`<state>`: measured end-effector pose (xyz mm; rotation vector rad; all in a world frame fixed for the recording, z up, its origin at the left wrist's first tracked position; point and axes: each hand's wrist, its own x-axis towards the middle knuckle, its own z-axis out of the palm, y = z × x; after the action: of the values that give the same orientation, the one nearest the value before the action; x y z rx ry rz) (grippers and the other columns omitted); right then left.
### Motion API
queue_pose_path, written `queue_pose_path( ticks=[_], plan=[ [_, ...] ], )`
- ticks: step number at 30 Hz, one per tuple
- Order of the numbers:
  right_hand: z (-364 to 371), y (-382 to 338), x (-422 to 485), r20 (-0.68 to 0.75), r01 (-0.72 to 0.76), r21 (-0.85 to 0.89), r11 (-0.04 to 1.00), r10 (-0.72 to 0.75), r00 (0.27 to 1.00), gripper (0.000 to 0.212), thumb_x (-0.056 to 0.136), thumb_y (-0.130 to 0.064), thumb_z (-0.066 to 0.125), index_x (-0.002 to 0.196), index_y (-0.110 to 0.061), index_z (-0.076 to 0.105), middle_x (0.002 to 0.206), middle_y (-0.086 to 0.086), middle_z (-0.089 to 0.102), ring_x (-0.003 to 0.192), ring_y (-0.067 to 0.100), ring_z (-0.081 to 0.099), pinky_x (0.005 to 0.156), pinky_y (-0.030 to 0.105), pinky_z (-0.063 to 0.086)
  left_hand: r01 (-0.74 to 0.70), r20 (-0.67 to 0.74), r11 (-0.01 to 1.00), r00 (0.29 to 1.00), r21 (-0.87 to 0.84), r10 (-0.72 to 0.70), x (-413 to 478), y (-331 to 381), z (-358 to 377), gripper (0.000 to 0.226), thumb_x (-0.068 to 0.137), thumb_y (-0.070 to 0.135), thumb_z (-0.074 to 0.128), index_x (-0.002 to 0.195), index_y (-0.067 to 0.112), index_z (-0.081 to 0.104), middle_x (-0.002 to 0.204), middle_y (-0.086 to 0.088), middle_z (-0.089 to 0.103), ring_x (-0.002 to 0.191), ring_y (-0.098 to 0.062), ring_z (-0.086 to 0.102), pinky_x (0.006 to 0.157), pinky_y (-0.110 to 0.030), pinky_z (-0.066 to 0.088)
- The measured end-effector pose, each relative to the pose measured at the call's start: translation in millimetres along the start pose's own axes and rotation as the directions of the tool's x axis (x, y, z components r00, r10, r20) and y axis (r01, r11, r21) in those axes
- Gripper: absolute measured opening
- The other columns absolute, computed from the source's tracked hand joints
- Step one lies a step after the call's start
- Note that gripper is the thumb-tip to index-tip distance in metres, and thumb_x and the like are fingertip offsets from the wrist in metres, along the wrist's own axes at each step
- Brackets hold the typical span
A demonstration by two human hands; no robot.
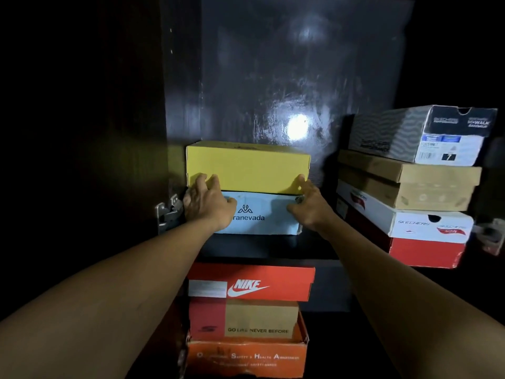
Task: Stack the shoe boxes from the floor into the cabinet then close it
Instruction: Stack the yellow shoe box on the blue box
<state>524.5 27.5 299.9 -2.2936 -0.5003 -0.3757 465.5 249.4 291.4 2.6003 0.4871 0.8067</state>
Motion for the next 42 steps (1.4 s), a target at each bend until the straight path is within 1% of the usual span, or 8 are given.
queue_pose_path(
  ticks=[3,6,9,14,19,25,36,42],
  plan=[
    [-12,-1,-1,0.06,-0.017,0.088,0.996,0.011,0.998,0.059,0.086,-0.011,0.063,0.141,-0.017,0.043,0.137,0.016,0.049,0.102,0.027,0.061,0.078,0.032,0.056,0.016,0.058,1.0,0.998,-0.006,-0.015,-2,3,-9,0.079,0.092,0.054,0.052,0.156,0.021,0.02,0.162,-0.002,0.007,0.143,-0.037,0.028,0.116,-0.045,0.028],
    [-18,-5,-19,0.053,0.0,0.132,0.991,-0.008,0.999,0.067,0.095,-0.008,0.06,0.153,-0.019,0.029,0.12,0.007,0.052,0.092,0.018,0.057,0.061,0.019,0.049,-0.006,0.078,0.998,0.997,-0.062,0.011,-11,1,-21,0.087,0.09,0.057,0.057,0.157,0.018,0.019,0.163,-0.001,0.009,0.143,-0.033,0.033,0.111,-0.044,0.038],
    [-32,-16,-57,0.029,0.042,0.154,0.987,-0.047,0.998,0.075,0.095,-0.021,0.064,0.157,-0.019,0.022,0.14,0.0,0.049,0.115,0.013,0.053,0.083,0.015,0.048,-0.046,0.119,0.992,0.991,-0.119,0.061,-33,2,-40,0.087,0.087,0.055,0.064,0.156,0.015,0.026,0.164,-0.002,0.01,0.147,-0.03,0.028,0.116,-0.044,0.033],
    [-80,-36,-150,0.011,-0.038,0.108,0.993,0.037,0.999,0.075,0.093,-0.014,0.068,0.154,-0.006,0.025,0.138,-0.005,0.041,0.13,0.007,0.038,0.083,-0.009,0.022,-0.088,0.174,0.986,0.978,-0.144,0.113,-112,23,-83,0.085,0.089,0.058,0.061,0.156,0.019,0.026,0.165,-0.004,0.011,0.149,-0.028,0.024,0.117,-0.042,0.03],
    [-125,-43,-248,-0.004,-0.145,0.093,0.985,0.146,0.989,0.079,0.092,-0.022,0.068,0.157,-0.014,0.024,0.152,0.006,0.042,0.14,0.02,0.04,0.111,0.025,0.034,-0.103,0.264,0.957,0.948,-0.269,0.177,-202,52,-108,0.085,0.088,0.057,0.063,0.156,0.021,0.026,0.162,-0.003,0.014,0.143,-0.029,0.035,0.114,-0.04,0.036],
    [-176,-19,-380,-0.023,-0.364,-0.024,0.931,0.364,0.931,0.083,0.095,-0.034,0.062,0.159,-0.021,0.011,0.159,0.013,0.028,0.144,0.029,0.035,0.115,0.033,0.031,-0.171,0.384,0.931,0.876,-0.323,0.294,-319,106,-101,0.088,0.087,0.058,0.064,0.157,0.022,0.024,0.165,-0.007,0.015,0.149,-0.028,0.027,0.117,-0.043,0.032],
    [-253,61,-618,-0.255,-0.771,-0.035,0.635,0.741,0.622,0.078,0.098,-0.03,0.058,0.159,-0.02,0.01,0.159,0.006,0.027,0.122,0.027,0.051,0.088,0.028,0.041,-0.294,0.616,0.792,0.506,-0.534,0.603,-500,230,-42,0.083,0.088,0.056,0.063,0.153,0.018,0.029,0.158,-0.005,0.023,0.133,-0.029,0.046,0.104,-0.041,0.046],
    [-284,98,-704,-0.384,-0.866,0.023,0.5,0.804,0.454,0.085,0.09,-0.036,0.066,0.157,-0.016,0.019,0.154,0.013,0.038,0.139,0.031,0.041,0.111,0.038,0.038,-0.354,0.58,0.647,0.288,-0.675,0.762,-561,305,-30,0.076,0.089,0.053,0.063,0.148,0.014,0.036,0.153,-0.007,0.032,0.128,-0.03,0.05,0.101,-0.042,0.047]
  ],
)
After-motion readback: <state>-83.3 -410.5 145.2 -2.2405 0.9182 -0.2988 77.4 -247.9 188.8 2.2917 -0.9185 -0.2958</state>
